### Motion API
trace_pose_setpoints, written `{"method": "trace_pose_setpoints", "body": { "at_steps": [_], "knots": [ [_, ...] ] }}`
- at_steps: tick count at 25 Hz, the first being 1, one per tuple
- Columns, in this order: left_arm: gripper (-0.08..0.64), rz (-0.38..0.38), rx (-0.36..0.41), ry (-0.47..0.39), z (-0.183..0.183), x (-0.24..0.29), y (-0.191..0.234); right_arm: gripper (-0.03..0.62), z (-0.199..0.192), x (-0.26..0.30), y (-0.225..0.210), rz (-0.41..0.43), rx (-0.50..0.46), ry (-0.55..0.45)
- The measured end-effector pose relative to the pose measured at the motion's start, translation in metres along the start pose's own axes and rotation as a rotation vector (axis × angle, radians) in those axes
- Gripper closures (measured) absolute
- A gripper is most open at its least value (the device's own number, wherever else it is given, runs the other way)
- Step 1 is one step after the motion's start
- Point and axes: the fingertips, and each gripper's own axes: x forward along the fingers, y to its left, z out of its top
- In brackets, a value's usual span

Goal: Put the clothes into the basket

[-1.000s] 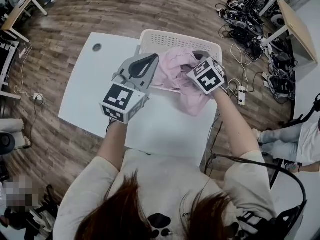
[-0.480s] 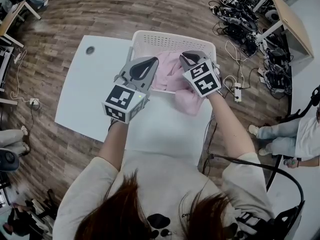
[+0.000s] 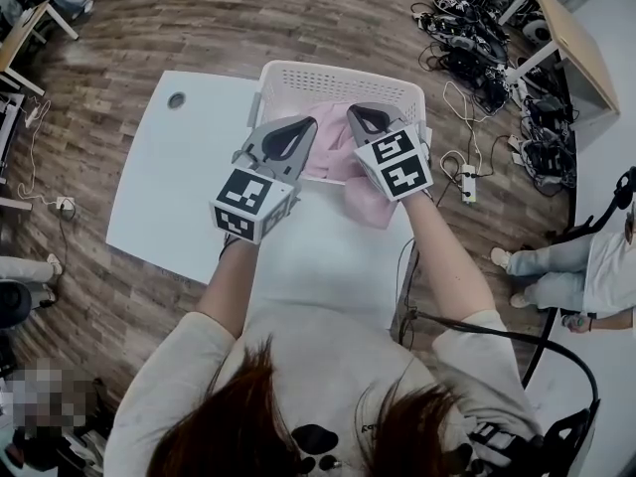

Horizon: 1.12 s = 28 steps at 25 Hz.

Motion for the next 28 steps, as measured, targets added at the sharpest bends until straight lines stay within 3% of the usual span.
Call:
{"method": "trace_pose_setpoints", "body": {
  "at_steps": [18, 28],
  "knots": [
    [0.552, -0.022, -0.017, -0.012, -0.004, 0.001, -0.011, 0.581, 0.03, -0.037, 0.018, -0.045, 0.073, -0.146],
    [0.552, -0.033, -0.023, -0.055, 0.005, -0.053, -0.056, 0.581, 0.028, -0.109, 0.056, -0.084, 0.121, -0.209]
  ]
}}
